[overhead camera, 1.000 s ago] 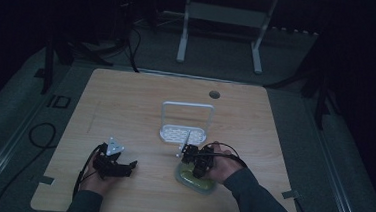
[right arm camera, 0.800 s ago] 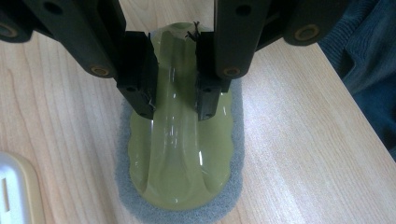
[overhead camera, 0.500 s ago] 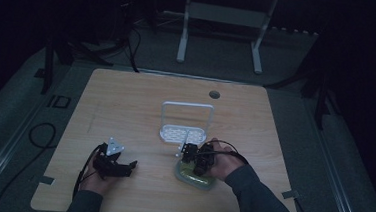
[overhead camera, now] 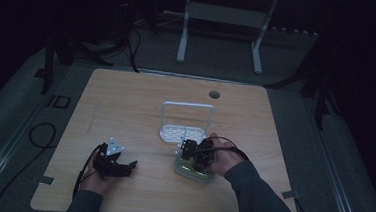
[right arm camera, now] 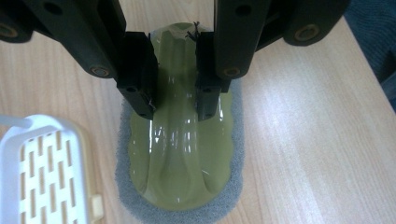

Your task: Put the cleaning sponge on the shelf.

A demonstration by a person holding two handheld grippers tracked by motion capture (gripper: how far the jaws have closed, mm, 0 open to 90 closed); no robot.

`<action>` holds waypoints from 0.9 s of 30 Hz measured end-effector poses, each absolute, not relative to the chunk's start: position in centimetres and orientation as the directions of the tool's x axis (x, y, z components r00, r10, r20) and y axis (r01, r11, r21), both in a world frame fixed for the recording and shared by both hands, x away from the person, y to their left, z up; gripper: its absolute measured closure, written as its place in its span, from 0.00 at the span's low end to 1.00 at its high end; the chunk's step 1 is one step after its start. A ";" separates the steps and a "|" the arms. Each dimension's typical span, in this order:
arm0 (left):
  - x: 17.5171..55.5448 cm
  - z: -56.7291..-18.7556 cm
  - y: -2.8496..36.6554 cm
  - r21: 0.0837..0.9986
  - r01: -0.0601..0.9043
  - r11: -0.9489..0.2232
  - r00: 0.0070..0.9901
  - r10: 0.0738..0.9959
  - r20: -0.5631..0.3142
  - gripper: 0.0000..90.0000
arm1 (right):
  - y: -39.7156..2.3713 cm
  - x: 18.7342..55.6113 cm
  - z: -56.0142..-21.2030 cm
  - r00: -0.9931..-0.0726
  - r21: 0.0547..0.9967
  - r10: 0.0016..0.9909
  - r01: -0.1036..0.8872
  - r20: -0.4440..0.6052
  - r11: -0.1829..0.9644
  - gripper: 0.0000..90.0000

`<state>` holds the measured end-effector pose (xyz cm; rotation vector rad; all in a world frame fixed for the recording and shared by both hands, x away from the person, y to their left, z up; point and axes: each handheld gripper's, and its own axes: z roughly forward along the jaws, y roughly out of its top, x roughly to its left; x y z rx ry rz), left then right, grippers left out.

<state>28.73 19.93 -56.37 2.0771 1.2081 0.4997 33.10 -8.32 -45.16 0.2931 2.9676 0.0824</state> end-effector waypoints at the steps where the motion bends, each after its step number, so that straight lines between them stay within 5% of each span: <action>1: 28.7 -56.4 19.9 0.715 0.609 -0.343 0.497 0.868 -0.007 0.16 | -8.3 33.1 -45.1 -0.967 0.070 0.197 0.188 -0.158 0.980 0.79; 27: 28.7 -56.4 19.9 0.715 0.608 -0.344 0.497 0.868 -0.006 0.16 | -6.6 34.0 -44.5 -0.947 0.096 0.121 0.097 -0.296 0.991 0.79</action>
